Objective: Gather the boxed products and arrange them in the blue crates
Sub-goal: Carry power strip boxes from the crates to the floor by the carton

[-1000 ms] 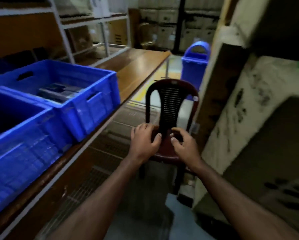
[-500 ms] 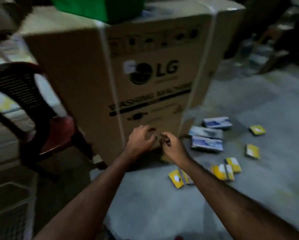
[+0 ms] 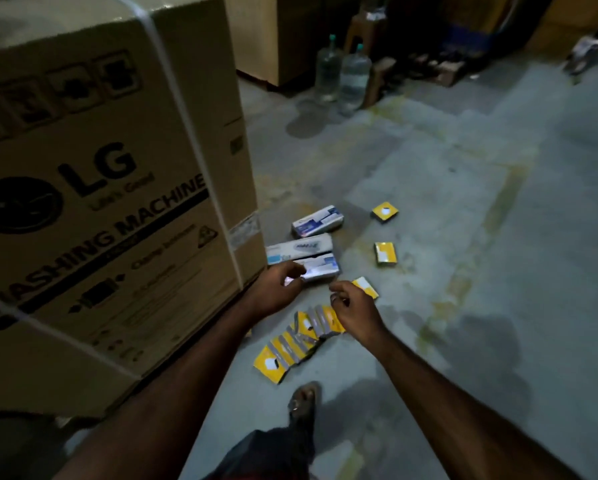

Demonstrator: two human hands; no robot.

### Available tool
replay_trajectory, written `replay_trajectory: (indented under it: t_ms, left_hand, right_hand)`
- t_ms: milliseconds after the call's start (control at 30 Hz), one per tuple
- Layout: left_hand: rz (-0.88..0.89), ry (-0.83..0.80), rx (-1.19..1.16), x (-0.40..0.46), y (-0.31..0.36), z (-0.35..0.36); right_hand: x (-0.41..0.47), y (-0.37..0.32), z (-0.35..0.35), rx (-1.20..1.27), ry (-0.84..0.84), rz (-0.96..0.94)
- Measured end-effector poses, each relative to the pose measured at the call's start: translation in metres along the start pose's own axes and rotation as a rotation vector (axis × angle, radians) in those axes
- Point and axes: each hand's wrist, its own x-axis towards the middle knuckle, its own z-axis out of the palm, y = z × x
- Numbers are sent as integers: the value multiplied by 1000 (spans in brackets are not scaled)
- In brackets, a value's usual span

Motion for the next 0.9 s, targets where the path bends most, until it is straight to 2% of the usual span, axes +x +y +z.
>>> replay_trajectory:
  t_ms: [233, 433, 533, 700, 800, 900]
  left_hand:
    - [-135, -13, -113, 122, -31, -2]
    - [-172, 15, -160, 221, -24, -7]
    - [-221, 43, -180, 256, -30, 5]
    - [-376, 53, -211, 309, -40, 37]
    - [-507, 155, -295, 352, -48, 64]
    - [-704, 333, -409, 411, -58, 107]
  right_hand:
    - [119, -4, -29, -98, -131, 37]
    - [218, 13, -42, -160, -182, 49]
    - [261, 20, -51, -163, -198, 64]
    - [343, 51, -67, -170, -324, 61]
    - [406, 90, -73, -178, -398, 45]
    - [478, 152, -71, -186, -461, 60]
